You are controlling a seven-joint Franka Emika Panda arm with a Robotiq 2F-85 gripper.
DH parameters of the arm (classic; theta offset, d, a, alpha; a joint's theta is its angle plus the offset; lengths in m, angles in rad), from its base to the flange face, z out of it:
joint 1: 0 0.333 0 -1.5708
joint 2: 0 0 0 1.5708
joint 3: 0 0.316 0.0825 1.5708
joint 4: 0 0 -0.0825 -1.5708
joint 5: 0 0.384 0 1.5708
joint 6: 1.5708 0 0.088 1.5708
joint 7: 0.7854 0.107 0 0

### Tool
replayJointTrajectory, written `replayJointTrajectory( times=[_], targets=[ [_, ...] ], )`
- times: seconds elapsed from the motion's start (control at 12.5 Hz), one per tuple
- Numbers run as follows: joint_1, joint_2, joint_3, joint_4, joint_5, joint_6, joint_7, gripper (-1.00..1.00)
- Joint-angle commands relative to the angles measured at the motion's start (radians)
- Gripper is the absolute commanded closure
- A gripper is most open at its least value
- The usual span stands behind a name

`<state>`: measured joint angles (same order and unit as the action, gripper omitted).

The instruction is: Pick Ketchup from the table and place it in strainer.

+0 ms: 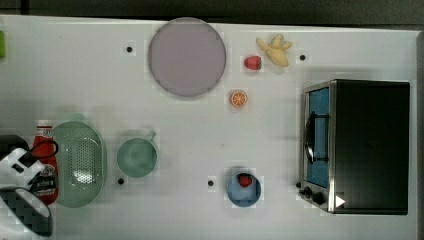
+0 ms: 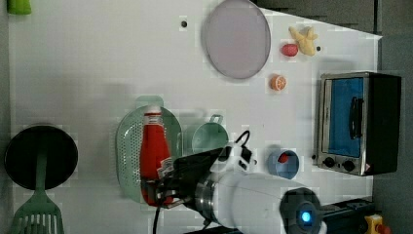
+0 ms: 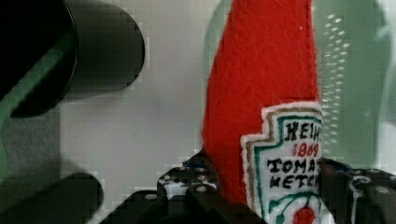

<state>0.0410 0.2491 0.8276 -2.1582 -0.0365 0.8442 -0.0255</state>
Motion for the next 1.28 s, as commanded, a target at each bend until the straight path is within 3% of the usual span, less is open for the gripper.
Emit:
replayJointTrajectory(
  times=[0.08, 0.32, 0.4, 0.64, 0.96, 1.28],
  targets=[
    [-0.045, 0.066, -0.048, -0.046, -0.045, 0.085, 0.093, -0.29],
    [-0.045, 0.124, -0.053, -0.059, -0.048, 0.165, 0.096, -0.94],
    [-0.046, 0.12, -0.053, -0.055, -0.048, 0.178, 0.096, -1.0],
    [-0.087, 0.038, -0.053, -0.04, -0.045, 0.174, 0.117, -1.0],
    [-0.217, -0.138, -0.096, -0.005, -0.025, 0.153, 0.117, -1.0],
    [-0.317, -0.275, -0.251, 0.082, -0.018, -0.123, 0.108, -1.0]
  ],
)
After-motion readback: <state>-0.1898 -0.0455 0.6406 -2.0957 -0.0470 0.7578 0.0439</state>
